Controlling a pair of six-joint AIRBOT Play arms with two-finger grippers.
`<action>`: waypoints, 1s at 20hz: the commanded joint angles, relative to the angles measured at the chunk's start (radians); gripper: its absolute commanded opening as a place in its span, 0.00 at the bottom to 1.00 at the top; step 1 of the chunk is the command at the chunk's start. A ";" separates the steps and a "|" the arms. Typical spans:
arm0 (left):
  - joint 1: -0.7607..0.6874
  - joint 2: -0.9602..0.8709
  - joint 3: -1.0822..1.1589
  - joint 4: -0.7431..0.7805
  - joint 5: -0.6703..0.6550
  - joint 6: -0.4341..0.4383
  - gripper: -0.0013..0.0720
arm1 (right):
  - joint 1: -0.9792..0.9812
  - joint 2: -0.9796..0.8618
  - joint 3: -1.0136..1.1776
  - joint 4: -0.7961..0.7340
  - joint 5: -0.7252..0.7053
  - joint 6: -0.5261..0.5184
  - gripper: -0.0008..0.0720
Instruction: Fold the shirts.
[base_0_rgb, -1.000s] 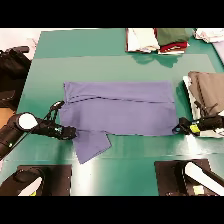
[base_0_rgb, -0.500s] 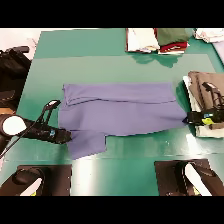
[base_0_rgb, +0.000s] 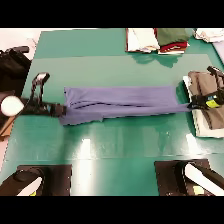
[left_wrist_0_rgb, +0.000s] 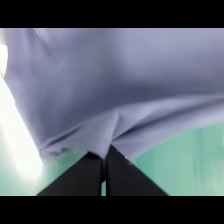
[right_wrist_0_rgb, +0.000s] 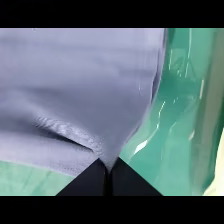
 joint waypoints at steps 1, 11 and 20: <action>0.057 -0.224 0.154 0.038 0.116 0.068 0.05 | 0.039 -0.177 0.124 -0.007 -0.035 0.015 0.03; 0.060 -0.593 0.410 0.008 0.203 0.151 0.05 | 0.127 -0.524 0.417 0.032 -0.079 0.084 0.03; 0.059 -0.588 0.563 -0.033 0.053 0.118 0.05 | -0.041 -0.552 0.431 0.206 0.044 -0.044 0.69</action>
